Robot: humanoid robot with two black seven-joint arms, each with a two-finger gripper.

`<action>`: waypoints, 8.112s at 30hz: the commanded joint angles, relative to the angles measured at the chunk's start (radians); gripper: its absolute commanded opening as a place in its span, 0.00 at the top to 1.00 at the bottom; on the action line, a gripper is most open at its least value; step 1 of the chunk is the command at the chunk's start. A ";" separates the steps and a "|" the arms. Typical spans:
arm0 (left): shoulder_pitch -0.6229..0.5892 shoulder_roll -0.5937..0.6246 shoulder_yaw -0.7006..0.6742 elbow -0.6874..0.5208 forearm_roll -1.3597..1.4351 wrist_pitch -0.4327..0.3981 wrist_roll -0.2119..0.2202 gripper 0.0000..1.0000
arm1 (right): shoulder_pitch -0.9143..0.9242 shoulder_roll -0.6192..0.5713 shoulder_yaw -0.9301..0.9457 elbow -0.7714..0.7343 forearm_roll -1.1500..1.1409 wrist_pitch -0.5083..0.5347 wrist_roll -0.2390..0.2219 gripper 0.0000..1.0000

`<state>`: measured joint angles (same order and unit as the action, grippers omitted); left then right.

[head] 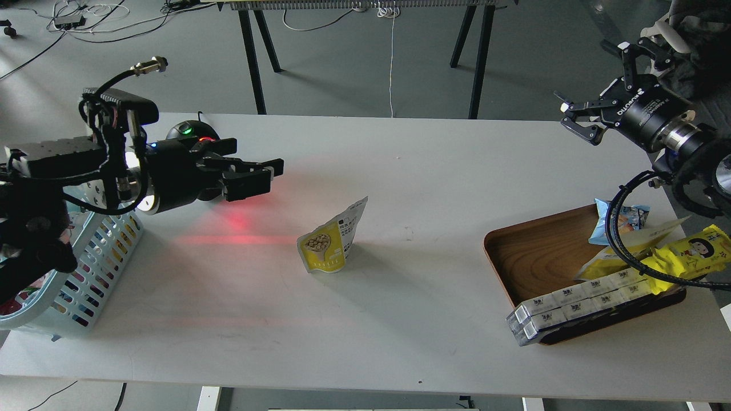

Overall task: Scan snack and place in basket
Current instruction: 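Reach the left gripper toward the yellow packet on the table, then close the left gripper on the yellow packet, then lift the packet and bring it in front of the scanner, then hold the packet at the scanner's red light, turning it slightly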

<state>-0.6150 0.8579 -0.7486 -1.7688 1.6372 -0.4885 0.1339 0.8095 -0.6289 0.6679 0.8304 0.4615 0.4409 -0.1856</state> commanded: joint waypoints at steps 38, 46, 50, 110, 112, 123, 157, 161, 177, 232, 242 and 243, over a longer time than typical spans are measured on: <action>0.060 -0.290 0.219 0.003 0.515 0.000 0.095 0.02 | -0.007 0.003 -0.002 0.003 -0.041 -0.001 0.000 0.03; 0.070 -0.286 0.218 0.005 0.544 0.000 0.070 0.55 | -0.007 0.001 -0.002 0.004 -0.041 -0.001 0.000 0.03; 0.070 -0.280 0.218 0.003 0.544 0.000 0.061 0.74 | -0.007 0.001 -0.004 0.003 -0.041 -0.001 -0.002 0.03; -0.065 0.050 0.063 0.003 0.382 0.000 -0.201 0.99 | -0.006 0.001 -0.002 0.001 -0.041 -0.010 -0.002 0.03; -0.060 0.052 0.063 0.003 0.382 0.000 -0.201 0.99 | -0.007 0.001 -0.002 0.001 -0.041 -0.010 -0.002 0.03; -0.025 0.053 0.064 0.003 0.382 0.000 -0.192 0.99 | -0.007 0.001 -0.004 0.001 -0.041 -0.010 -0.002 0.03; -0.025 -0.042 0.060 0.003 0.375 0.059 -0.076 0.98 | -0.009 0.001 -0.004 0.003 -0.057 -0.022 -0.002 0.03; -0.025 0.003 0.064 0.003 0.375 0.056 -0.091 0.98 | -0.009 0.003 -0.004 0.003 -0.057 -0.024 -0.002 0.03; -0.025 0.132 0.067 0.003 0.374 0.044 -0.378 0.98 | -0.009 0.017 -0.005 0.003 -0.058 -0.025 -0.002 0.03; 0.012 0.087 0.054 0.005 0.365 0.057 -0.149 0.98 | -0.023 0.023 -0.005 0.003 -0.058 -0.025 -0.002 0.03; 0.078 0.084 0.052 0.003 0.360 0.182 -0.181 0.98 | -0.029 0.023 -0.005 0.003 -0.058 -0.025 -0.002 0.03; 0.086 0.084 0.052 0.003 0.359 0.194 -0.192 0.98 | -0.029 0.023 -0.005 0.003 -0.058 -0.025 -0.002 0.03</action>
<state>-0.5508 0.9437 -0.6955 -1.7644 1.9988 -0.3343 -0.0366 0.7833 -0.6059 0.6627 0.8330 0.4034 0.4157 -0.1871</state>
